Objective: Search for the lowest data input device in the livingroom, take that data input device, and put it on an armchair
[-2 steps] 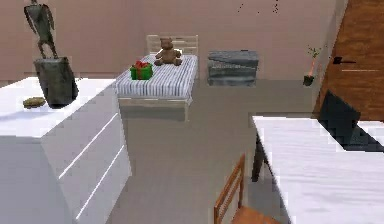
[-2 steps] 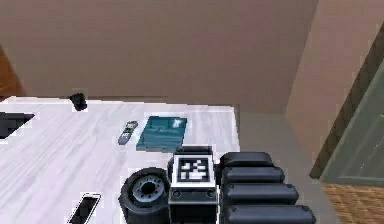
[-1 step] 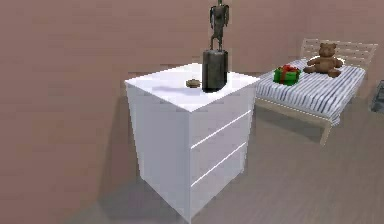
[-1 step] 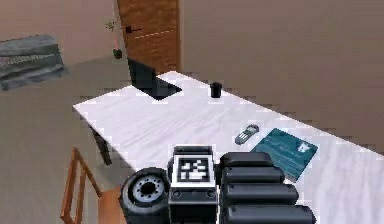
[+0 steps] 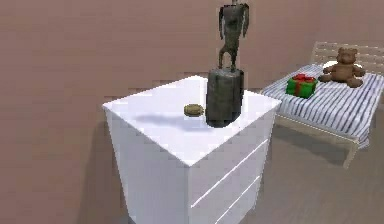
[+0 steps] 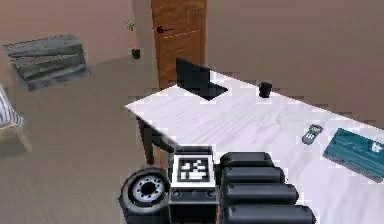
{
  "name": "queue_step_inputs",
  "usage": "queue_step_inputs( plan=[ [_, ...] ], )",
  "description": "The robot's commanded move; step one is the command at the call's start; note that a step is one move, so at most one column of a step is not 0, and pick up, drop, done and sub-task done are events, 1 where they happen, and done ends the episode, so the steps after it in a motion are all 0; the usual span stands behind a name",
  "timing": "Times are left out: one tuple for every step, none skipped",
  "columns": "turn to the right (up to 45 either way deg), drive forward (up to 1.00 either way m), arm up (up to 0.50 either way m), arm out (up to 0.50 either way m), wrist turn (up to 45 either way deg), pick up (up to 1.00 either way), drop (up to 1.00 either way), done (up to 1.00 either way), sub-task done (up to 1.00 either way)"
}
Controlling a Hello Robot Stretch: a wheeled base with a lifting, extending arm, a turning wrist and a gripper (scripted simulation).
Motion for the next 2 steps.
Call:
queue_step_inputs(
  plan=[
    [42.0, 0.00, 0.00, 0.00, 0.0, 0.00, 0.00, 0.00, 0.00],
    [0.0, 0.60, 0.00, 0.00, 0.0, 0.00, 0.00, 0.00, 0.00]
  ],
)
